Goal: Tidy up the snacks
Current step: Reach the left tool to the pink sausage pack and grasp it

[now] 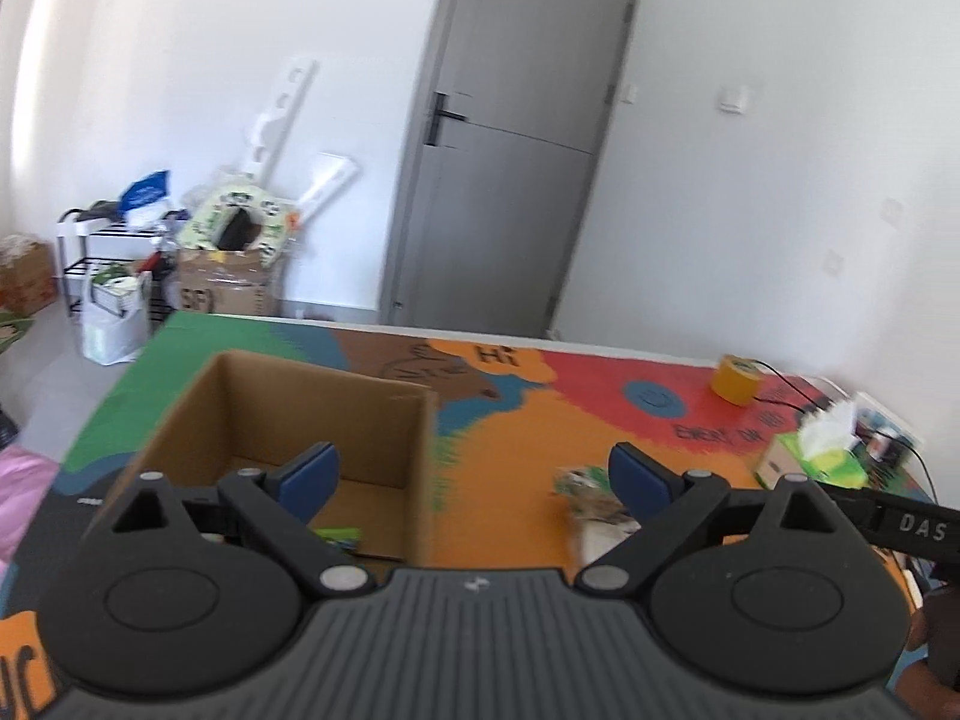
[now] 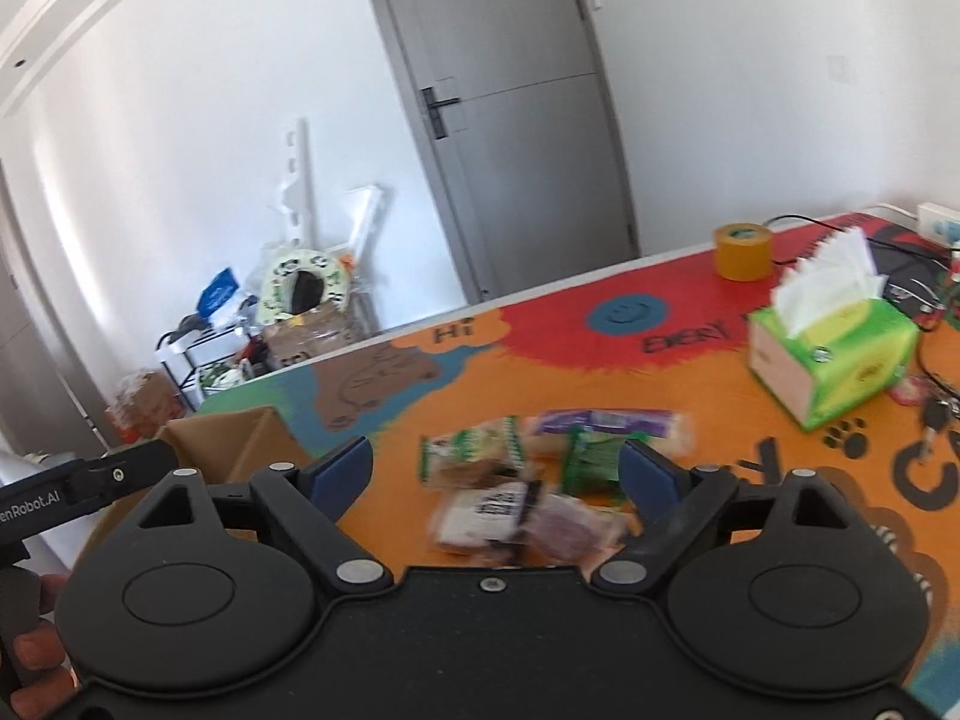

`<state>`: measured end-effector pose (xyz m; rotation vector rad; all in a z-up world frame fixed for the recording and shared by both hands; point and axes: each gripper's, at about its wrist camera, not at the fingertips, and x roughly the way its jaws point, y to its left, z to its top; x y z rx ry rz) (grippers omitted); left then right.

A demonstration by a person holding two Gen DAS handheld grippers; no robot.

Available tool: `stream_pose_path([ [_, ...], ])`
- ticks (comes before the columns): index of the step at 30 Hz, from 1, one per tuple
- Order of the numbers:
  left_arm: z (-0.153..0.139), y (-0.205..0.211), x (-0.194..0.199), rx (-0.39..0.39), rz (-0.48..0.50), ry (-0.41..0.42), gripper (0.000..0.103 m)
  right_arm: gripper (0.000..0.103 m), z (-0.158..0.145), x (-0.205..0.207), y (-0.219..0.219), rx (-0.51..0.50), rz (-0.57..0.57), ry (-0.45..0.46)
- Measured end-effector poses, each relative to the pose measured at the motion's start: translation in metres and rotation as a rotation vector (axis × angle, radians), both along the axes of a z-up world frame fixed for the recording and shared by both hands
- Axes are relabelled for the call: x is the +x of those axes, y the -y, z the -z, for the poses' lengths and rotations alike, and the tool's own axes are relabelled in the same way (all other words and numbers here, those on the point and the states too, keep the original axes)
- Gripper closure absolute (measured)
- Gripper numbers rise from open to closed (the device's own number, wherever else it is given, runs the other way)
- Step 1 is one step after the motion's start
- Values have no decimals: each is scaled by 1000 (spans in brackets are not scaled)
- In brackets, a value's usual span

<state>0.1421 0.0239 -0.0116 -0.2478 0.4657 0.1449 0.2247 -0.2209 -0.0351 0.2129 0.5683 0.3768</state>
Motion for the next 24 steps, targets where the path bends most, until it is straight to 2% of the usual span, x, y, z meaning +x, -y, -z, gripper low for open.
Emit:
stream_pose_path([
  [6, 6, 29, 9, 4, 75, -9, 7, 21, 15, 1, 19, 11, 37, -46],
  [13, 27, 53, 25, 4, 124, -64, 7, 29, 35, 6, 31, 17, 58, -108],
  [24, 65, 83, 50, 8, 179, -146, 10, 31, 63, 9, 52, 23, 106, -168],
])
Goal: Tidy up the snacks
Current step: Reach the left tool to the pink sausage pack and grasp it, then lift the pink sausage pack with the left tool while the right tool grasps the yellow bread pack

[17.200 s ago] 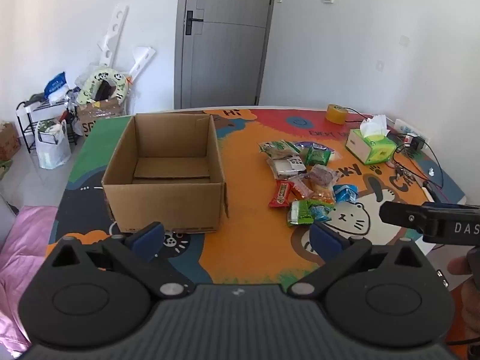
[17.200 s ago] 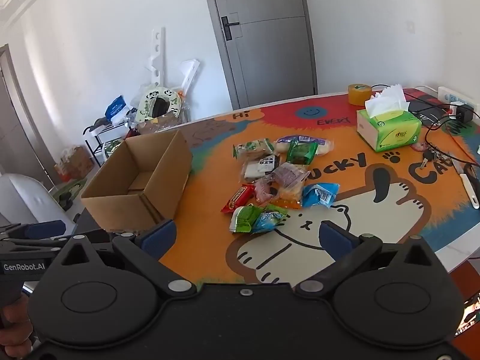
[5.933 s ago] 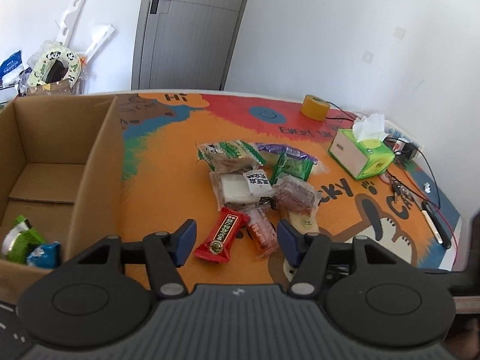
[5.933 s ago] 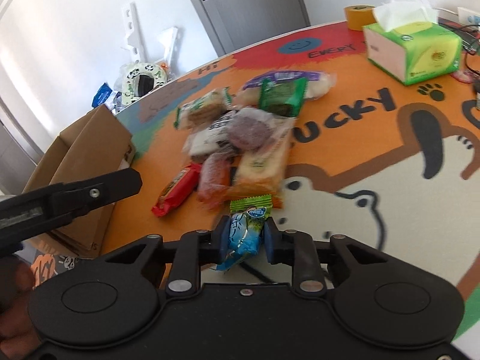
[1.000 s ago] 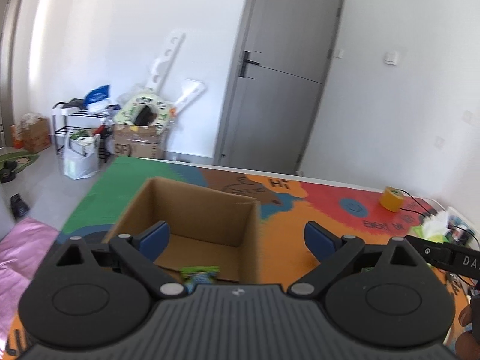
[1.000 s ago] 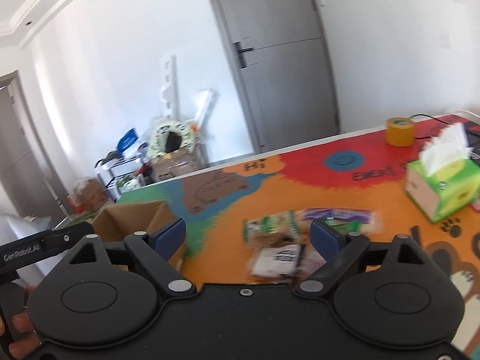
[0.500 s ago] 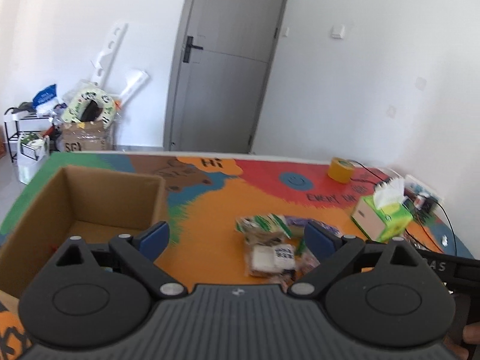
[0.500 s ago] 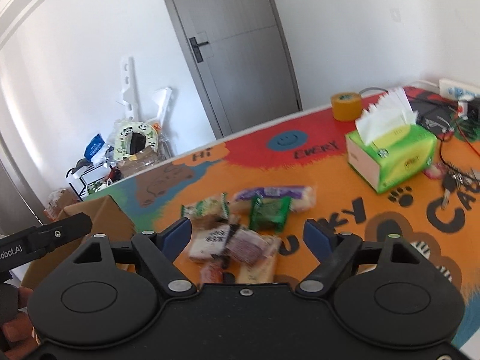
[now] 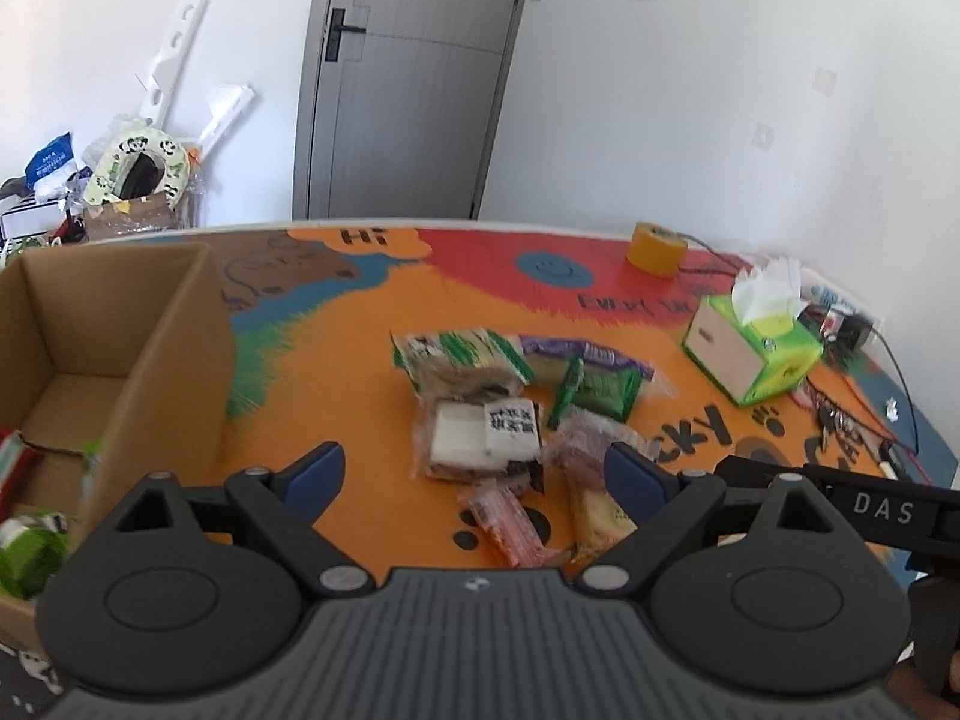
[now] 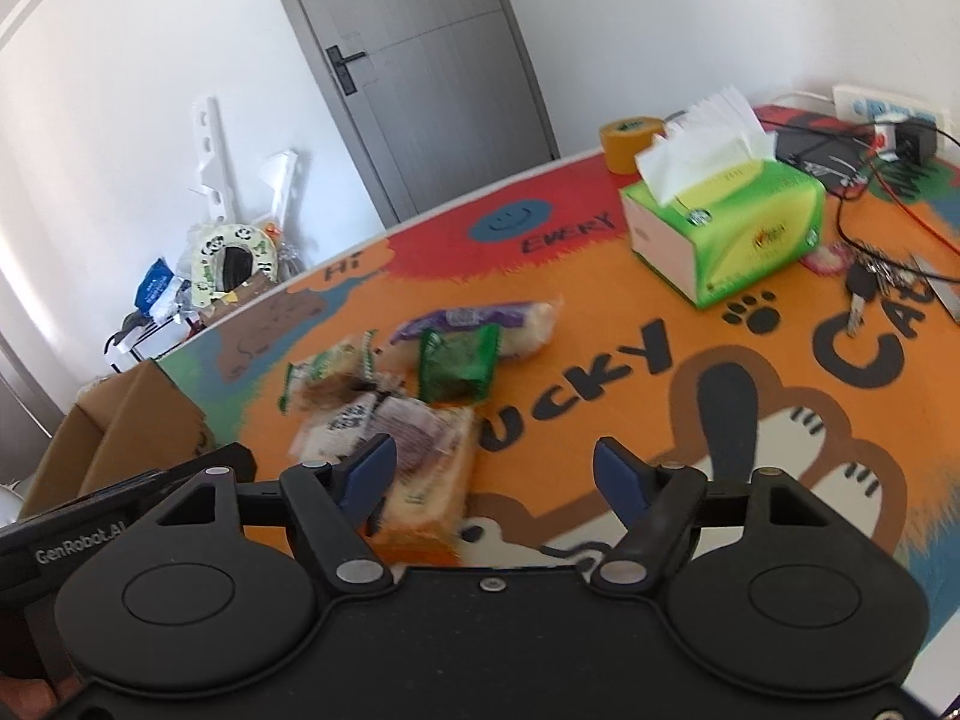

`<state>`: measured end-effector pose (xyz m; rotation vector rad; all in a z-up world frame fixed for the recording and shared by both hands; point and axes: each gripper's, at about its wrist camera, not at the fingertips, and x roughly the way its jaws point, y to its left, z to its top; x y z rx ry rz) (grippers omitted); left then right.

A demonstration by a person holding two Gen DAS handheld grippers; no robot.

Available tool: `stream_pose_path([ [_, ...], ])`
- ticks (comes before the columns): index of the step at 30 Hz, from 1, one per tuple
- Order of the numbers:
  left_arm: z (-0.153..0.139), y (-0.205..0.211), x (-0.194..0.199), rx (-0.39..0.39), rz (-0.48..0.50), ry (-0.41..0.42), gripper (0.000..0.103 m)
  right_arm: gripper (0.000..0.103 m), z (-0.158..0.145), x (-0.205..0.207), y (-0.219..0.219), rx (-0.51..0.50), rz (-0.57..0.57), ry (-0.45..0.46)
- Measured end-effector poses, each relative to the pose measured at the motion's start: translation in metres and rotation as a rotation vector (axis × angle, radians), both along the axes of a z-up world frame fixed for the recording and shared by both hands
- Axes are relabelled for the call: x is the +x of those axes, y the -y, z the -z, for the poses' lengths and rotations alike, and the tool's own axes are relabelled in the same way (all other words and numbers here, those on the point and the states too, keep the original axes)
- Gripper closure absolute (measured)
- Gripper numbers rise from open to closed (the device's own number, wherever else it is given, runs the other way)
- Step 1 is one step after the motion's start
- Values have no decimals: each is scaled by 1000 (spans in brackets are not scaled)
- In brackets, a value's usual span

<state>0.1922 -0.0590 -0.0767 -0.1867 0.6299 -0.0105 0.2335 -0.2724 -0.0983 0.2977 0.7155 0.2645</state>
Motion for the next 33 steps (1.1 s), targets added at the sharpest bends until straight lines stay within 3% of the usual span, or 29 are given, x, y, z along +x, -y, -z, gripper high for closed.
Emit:
stream_pose_path([
  [10, 33, 14, 22, -33, 35, -97, 25, 31, 17, 5, 11, -14, 33, -37],
  [17, 47, 19, 29, -30, 49, -116, 29, 31, 20, 9, 8, -25, 34, -42],
  [25, 47, 12, 28, 5, 37, -119, 66, 31, 22, 13, -2, -28, 12, -47],
  [28, 46, 1, 25, -37, 18, -126, 82, 31, 24, 12, -14, -29, -21, -51],
  [30, 44, -9, 21, -88, 17, -121, 84, 31, 24, 12, -22, -33, -40, -50],
  [33, 43, -15, 16, -79, 0, -111, 85, 31, 24, 12, -32, -33, -64, -50],
])
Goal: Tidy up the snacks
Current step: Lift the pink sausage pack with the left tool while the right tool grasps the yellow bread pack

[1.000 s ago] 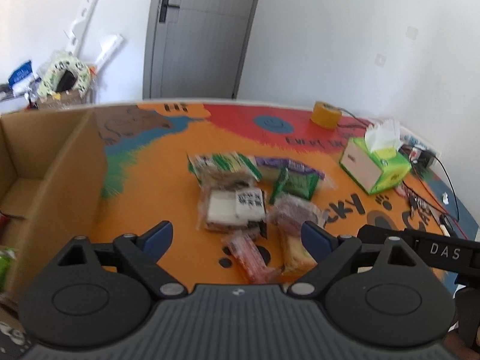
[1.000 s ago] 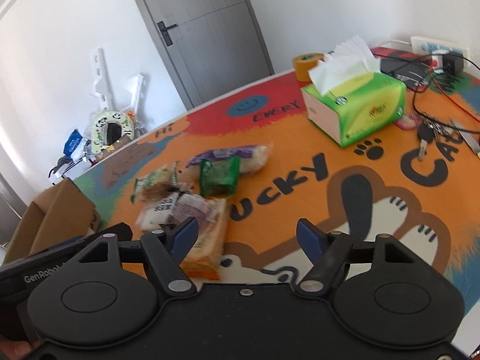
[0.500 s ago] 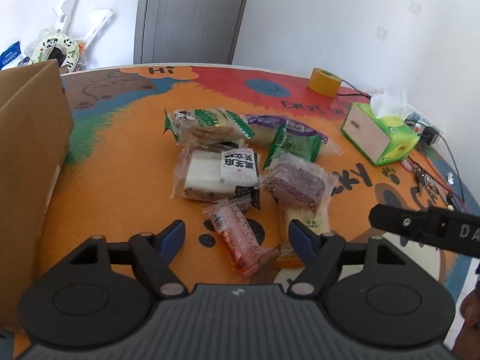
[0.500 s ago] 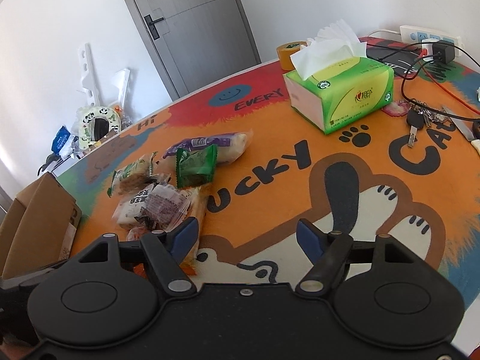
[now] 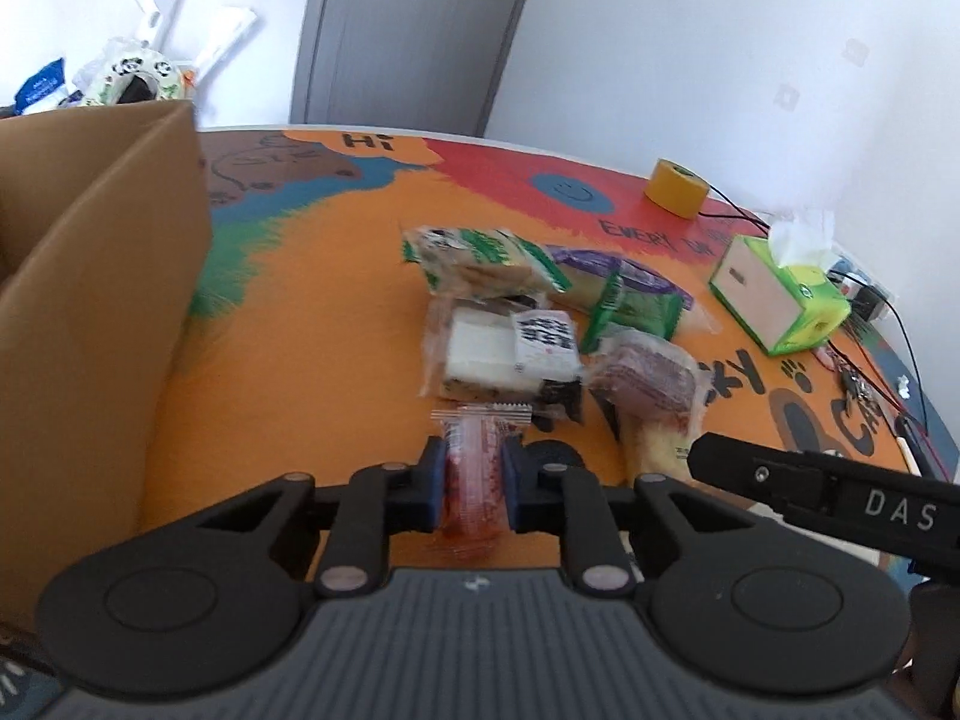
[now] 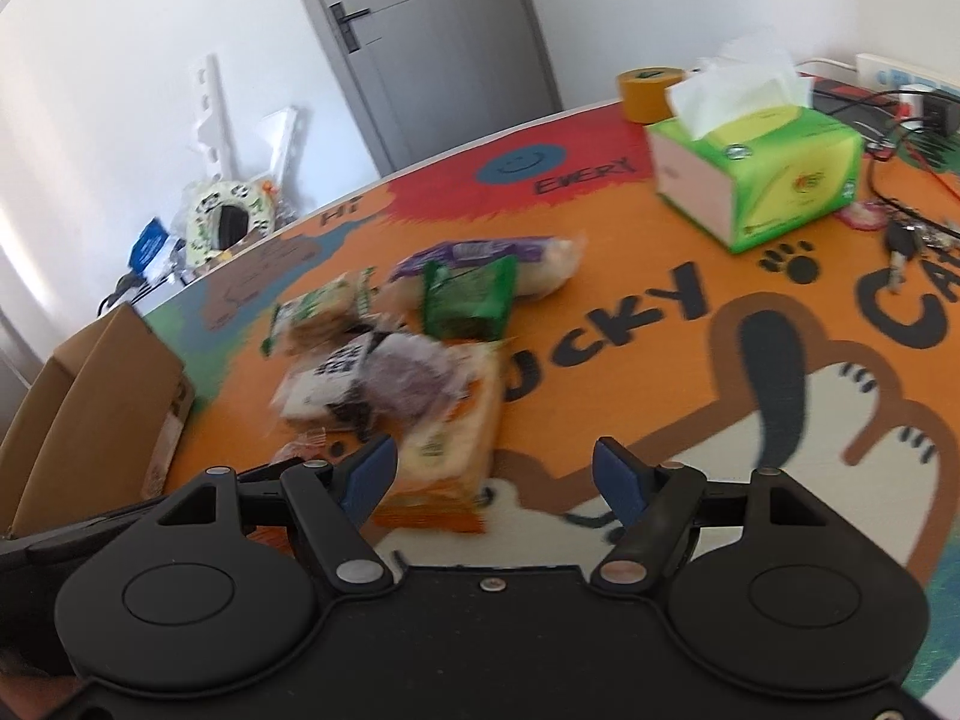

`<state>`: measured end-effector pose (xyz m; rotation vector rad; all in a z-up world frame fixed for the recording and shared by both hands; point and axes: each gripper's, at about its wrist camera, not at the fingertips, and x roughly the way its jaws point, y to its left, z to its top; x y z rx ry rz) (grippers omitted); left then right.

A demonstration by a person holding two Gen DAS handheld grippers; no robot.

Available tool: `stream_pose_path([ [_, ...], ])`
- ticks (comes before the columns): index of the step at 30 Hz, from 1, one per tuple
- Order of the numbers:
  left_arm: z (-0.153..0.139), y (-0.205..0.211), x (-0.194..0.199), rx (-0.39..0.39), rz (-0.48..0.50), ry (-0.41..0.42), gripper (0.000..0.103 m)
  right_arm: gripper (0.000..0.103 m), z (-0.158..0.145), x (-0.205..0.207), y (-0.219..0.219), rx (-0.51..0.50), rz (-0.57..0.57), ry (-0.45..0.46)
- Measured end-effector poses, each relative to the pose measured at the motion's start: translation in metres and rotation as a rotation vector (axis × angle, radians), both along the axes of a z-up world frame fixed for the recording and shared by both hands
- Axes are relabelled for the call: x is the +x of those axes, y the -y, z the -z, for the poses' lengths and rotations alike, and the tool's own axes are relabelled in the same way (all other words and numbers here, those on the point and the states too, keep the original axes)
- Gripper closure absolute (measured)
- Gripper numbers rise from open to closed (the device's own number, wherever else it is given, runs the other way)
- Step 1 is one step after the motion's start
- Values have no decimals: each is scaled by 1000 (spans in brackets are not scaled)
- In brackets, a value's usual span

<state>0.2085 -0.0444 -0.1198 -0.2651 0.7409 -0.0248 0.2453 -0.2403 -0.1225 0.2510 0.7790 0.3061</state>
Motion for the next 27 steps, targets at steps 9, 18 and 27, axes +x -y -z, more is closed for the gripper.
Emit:
stream_pose_path([
  [9, -6, -10, -8, 0, -23, 16, 86, 32, 9, 3, -22, 3, -50, -27],
  [18, 1, -4, -4, 36, -12, -18, 82, 65, 10, 6, -22, -21, -40, -14],
  [27, 5, 4, -7, 51, 4, 10, 85, 67, 9, -8, -1, -32, -7, -22],
])
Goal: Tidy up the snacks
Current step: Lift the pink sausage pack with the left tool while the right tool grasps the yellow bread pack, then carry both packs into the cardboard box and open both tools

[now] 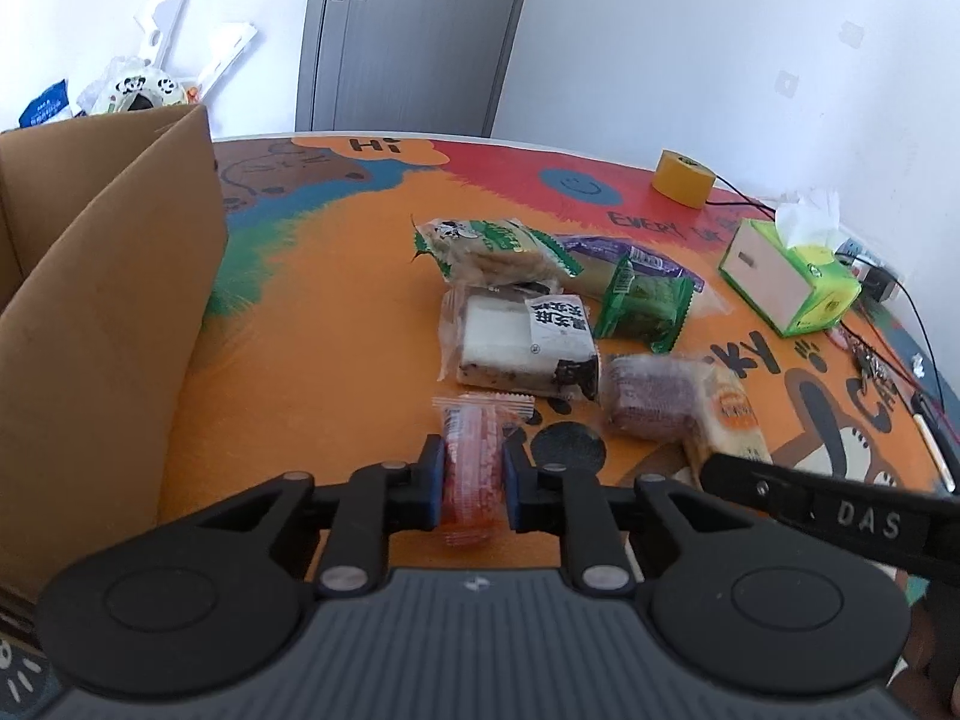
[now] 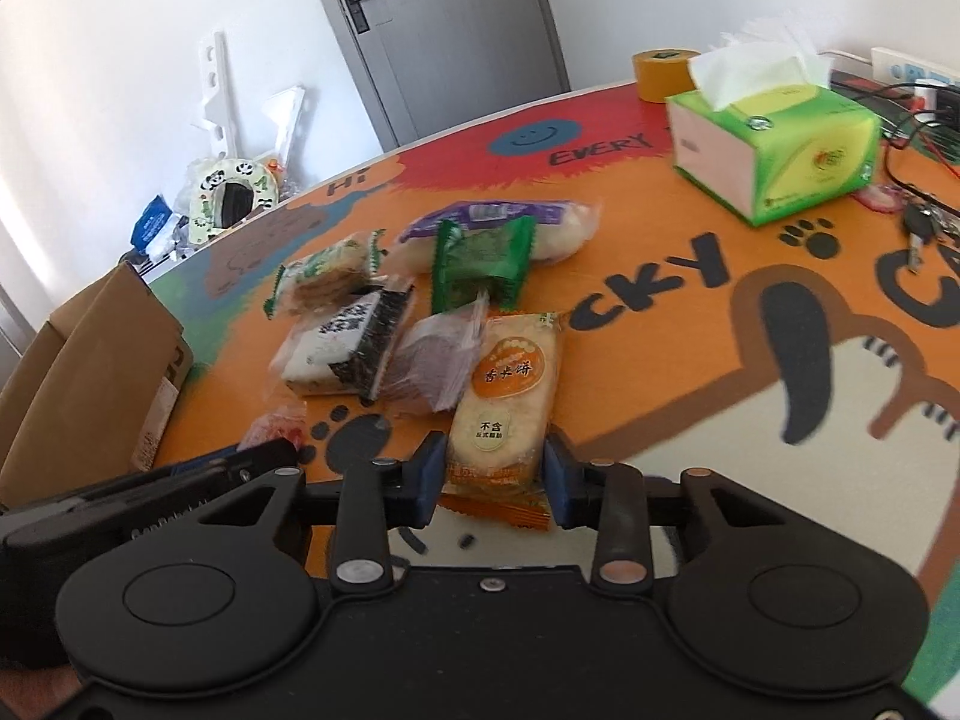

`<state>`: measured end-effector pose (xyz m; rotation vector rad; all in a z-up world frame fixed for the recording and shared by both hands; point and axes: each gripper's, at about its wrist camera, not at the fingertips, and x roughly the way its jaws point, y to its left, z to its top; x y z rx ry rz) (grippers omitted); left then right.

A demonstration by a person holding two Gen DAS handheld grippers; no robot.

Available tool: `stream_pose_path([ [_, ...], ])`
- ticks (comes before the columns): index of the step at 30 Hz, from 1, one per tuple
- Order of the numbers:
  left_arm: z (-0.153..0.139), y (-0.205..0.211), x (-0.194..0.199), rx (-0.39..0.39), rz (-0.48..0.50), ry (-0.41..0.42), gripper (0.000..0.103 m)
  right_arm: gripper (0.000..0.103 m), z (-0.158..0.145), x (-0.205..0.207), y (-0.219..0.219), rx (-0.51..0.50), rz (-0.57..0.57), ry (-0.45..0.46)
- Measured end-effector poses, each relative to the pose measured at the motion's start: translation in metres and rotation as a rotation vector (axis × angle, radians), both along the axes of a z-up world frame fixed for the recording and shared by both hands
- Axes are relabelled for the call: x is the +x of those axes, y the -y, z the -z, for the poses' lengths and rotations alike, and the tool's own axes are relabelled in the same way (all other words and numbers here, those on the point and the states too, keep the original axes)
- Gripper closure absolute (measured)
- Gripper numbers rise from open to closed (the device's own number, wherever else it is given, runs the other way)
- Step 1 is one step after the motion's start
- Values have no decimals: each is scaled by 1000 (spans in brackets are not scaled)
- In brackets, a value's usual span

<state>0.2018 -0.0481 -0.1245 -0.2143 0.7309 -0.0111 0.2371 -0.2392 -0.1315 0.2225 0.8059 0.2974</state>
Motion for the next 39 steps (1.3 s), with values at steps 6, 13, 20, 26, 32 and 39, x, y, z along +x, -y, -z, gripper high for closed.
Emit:
stream_pose_path([
  [6, -6, -3, -4, -9, -7, 14, 86, 43, -2, 7, -10, -26, -13, 23],
  [13, -15, -10, -8, -10, -28, 44, 86, 64, 3, 17, -19, -56, -14, 34],
  [20, -25, -9, -10, -11, -26, 71, 86, 67, -6, 8, -4, 3, 9, 40],
  [26, -43, -8, -17, -2, -19, 123, 86, 68, -26, -2, 4, 27, 34, 103],
  [32, -58, -12, -25, 6, -34, 159, 86, 68, -45, -10, 2, 52, 19, 162],
  [39, -71, -19, -33, 13, -52, 189, 86, 68, -57, -14, -7, 75, -12, 190],
])
